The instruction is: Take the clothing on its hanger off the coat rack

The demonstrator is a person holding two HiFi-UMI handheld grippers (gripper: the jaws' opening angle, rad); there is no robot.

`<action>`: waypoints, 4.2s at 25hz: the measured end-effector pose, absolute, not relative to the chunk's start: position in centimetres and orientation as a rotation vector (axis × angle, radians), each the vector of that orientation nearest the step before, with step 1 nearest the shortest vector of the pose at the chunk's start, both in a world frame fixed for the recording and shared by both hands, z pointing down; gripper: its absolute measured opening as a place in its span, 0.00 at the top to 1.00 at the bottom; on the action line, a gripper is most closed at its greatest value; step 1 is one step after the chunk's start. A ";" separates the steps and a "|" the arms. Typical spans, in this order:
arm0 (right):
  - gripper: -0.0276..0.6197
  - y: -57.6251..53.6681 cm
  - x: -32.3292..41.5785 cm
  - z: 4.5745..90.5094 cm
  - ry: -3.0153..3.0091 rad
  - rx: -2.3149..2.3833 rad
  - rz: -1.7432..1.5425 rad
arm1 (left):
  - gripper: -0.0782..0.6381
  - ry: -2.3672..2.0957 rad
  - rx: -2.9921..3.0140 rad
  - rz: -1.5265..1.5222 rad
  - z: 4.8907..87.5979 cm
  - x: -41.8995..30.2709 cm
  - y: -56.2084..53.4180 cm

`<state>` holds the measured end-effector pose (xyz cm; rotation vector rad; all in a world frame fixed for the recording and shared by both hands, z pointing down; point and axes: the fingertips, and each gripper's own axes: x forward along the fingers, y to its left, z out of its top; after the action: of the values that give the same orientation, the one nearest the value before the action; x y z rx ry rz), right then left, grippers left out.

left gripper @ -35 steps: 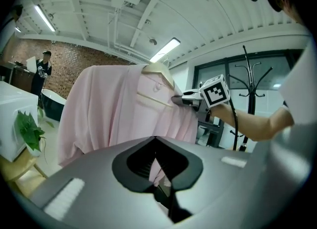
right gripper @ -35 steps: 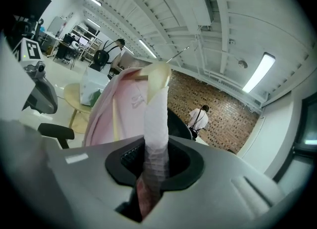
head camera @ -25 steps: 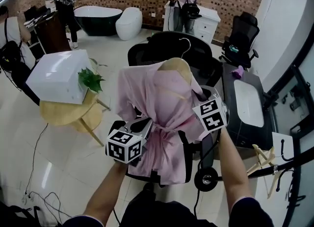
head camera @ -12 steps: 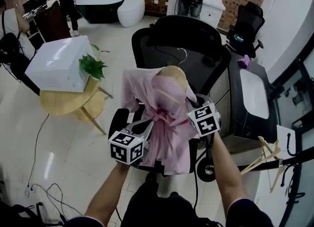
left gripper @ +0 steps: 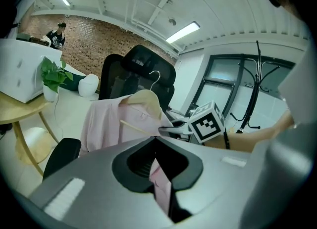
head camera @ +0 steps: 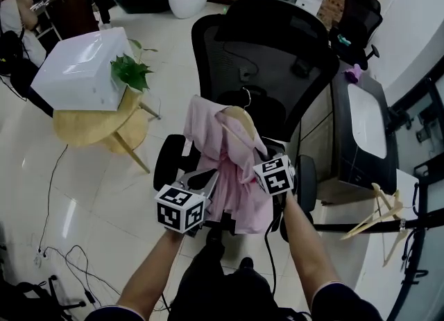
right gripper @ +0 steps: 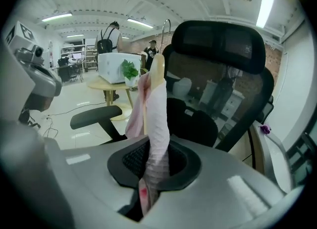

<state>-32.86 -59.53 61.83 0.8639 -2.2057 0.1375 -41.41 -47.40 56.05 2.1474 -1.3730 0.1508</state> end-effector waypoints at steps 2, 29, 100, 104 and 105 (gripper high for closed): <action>0.92 -59.0 -32.8 63.8 -2.199 0.865 0.177 | 0.88 -1.368 2.137 0.154 56.8 -41.2 -47.0; 0.76 -54.0 -30.1 78.9 -1.979 0.909 0.514 | 0.88 -1.336 2.055 0.207 62.4 -39.5 -43.6; 0.95 -57.0 -30.7 36.7 -2.802 1.200 0.085 | 0.88 -1.344 2.568 -0.010 39.2 -36.1 -53.3; 0.95 -56.8 -30.8 36.3 -2.804 1.203 0.079 | 0.88 -1.338 2.569 -0.004 39.1 -36.1 -53.1; 0.95 -56.8 -30.8 36.1 -2.805 1.205 0.076 | 0.88 -1.337 2.571 -0.004 39.0 -36.1 -53.0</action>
<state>-30.83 -56.84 36.12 1.2053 -2.8046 0.0765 -36.11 -53.04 39.01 2.5708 -1.3367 -0.0044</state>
